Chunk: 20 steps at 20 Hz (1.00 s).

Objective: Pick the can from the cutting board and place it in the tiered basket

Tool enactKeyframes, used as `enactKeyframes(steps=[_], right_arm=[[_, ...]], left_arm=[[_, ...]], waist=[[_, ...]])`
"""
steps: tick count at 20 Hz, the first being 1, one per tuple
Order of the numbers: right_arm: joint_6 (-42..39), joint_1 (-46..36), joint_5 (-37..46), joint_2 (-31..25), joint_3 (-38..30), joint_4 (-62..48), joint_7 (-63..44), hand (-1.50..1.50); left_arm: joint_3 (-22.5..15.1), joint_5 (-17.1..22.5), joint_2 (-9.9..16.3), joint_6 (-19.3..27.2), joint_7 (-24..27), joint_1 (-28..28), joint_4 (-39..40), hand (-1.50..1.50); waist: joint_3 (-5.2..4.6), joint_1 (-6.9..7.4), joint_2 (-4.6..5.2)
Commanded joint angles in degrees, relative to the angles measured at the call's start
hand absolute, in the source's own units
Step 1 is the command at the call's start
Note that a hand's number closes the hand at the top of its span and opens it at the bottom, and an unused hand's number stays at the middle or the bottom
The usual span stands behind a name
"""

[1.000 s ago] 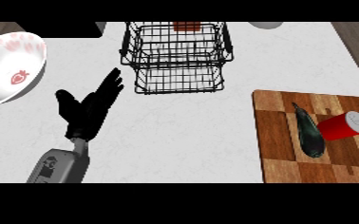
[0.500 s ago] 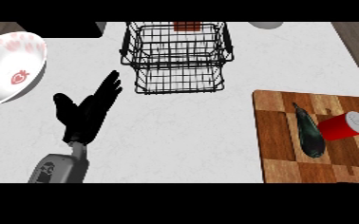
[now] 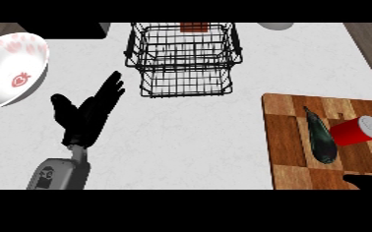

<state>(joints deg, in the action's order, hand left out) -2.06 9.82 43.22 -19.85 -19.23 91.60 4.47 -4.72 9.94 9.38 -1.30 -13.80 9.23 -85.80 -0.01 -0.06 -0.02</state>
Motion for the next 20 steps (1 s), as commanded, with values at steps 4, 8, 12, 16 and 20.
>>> enactKeyframes(steps=[4, 8, 12, 16, 20], right_arm=[[-2.02, -6.29, -0.81, -1.31, -2.16, -5.99, 0.11, -1.50], [3.36, -10.61, 1.39, -0.91, -1.67, -16.68, 3.74, -1.50], [3.48, -10.93, 1.94, -0.88, -0.62, -18.93, 5.28, -1.50], [4.16, -10.52, 2.03, -1.64, -1.23, -19.90, 6.30, -1.50], [3.18, -13.02, 0.88, -1.42, 0.88, -26.36, 13.50, 1.50]], left_arm=[[2.46, -0.98, -1.21, -1.07, -1.54, 2.85, 2.02, 0.00], [0.71, -3.48, -2.91, -1.12, 1.79, -1.39, 0.82, 0.00], [1.46, -3.81, -3.49, -0.85, -0.30, 1.00, 0.92, 0.00], [1.42, -4.23, -3.09, -0.77, -2.52, 1.33, -1.37, 0.00], [1.41, -2.54, -2.85, -2.96, -0.88, -1.73, -1.93, 0.00]], waist=[[0.01, -0.03, 0.02], [0.02, 0.14, 0.03], [0.02, 0.06, 0.03], [0.02, 0.09, -0.02], [0.07, 0.71, 0.04]])
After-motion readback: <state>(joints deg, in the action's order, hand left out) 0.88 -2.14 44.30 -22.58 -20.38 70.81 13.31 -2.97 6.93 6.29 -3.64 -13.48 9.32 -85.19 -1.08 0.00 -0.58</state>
